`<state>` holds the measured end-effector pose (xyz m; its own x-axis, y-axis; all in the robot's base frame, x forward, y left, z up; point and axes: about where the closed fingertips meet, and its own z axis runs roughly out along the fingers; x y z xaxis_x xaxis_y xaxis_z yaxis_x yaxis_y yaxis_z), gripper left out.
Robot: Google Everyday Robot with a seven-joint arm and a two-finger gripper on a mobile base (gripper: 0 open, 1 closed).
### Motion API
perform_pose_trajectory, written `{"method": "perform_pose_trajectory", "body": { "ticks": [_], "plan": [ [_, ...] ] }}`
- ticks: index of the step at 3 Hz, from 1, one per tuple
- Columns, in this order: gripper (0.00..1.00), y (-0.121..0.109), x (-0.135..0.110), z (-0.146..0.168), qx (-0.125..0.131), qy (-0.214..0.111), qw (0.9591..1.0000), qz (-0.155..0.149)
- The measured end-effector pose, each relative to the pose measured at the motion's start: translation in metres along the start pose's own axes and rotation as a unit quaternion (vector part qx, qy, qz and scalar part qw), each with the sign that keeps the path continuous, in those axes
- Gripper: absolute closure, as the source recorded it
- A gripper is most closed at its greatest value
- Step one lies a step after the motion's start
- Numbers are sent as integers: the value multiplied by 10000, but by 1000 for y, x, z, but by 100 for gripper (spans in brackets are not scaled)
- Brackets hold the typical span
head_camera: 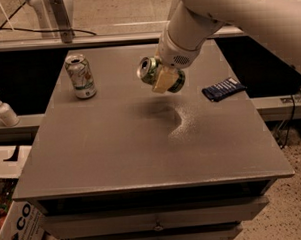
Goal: Knock green can over
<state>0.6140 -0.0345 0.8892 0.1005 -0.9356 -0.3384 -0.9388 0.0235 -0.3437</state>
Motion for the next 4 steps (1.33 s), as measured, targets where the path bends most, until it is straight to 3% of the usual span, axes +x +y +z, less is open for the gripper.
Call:
{"method": "perform_pose_trajectory", "body": {
  "ticks": [1,2,3,4],
  "plan": [
    [100,17,1,13,-201,484,9980,-354],
    [100,33,2,25,-451,674,9949,-607],
    [84,43,3,32,-702,649,9923,-785],
    [61,49,3,35,-849,559,9906,-914]
  ]
}}
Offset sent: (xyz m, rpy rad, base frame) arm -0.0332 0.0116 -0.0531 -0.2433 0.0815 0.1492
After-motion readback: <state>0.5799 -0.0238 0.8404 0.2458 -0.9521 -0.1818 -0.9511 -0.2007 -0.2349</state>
